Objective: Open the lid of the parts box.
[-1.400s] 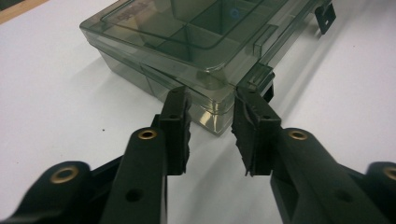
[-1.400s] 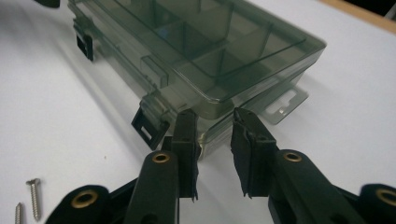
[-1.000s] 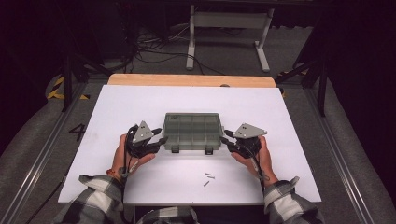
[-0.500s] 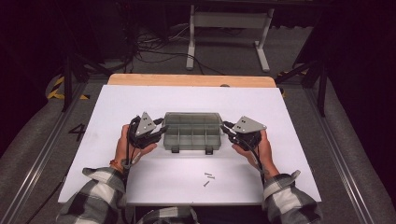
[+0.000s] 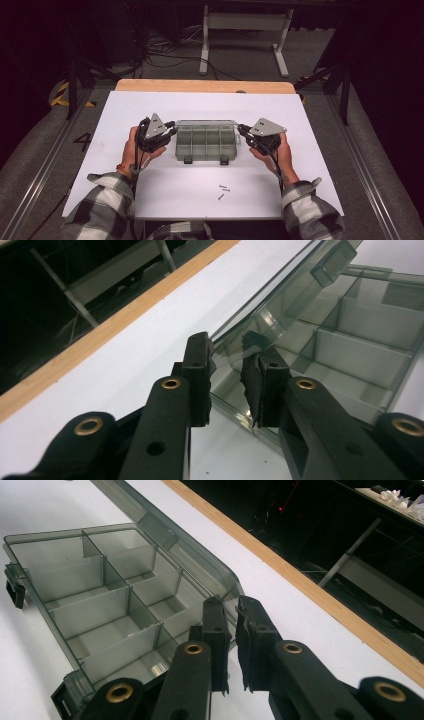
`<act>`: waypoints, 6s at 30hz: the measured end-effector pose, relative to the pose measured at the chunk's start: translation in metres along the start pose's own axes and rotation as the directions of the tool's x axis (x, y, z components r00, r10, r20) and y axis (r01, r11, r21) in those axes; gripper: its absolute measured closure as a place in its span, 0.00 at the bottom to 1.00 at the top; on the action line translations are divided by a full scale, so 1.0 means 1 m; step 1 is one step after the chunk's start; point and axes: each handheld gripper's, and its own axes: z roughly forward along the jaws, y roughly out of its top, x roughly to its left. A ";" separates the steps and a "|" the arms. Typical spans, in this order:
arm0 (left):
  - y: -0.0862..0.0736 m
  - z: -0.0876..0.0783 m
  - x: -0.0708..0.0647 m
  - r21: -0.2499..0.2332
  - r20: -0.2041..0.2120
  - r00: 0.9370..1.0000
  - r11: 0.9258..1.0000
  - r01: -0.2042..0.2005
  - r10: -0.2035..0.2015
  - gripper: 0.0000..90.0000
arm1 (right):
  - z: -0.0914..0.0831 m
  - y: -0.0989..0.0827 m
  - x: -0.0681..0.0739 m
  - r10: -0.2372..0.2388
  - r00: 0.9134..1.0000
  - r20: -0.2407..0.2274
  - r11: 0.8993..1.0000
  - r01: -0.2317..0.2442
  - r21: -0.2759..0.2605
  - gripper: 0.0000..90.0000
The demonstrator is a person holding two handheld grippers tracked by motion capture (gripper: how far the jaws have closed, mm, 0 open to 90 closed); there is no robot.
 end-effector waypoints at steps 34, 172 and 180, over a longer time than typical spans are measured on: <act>0.018 0.007 0.020 -0.005 -0.008 1.000 1.000 -0.022 0.022 0.89 | 0.007 0.007 -0.023 0.084 0.996 -0.020 0.996 -0.084 -0.020 0.81; -0.005 0.091 0.029 0.179 -0.143 0.974 0.963 0.200 -0.176 0.80 | 0.098 -0.027 -0.036 0.352 0.930 0.105 0.926 -0.362 0.105 0.78; -0.005 0.091 0.028 0.182 -0.142 0.975 0.963 0.197 -0.173 0.80 | 0.098 -0.028 -0.036 0.351 0.930 0.110 0.925 -0.363 0.114 0.78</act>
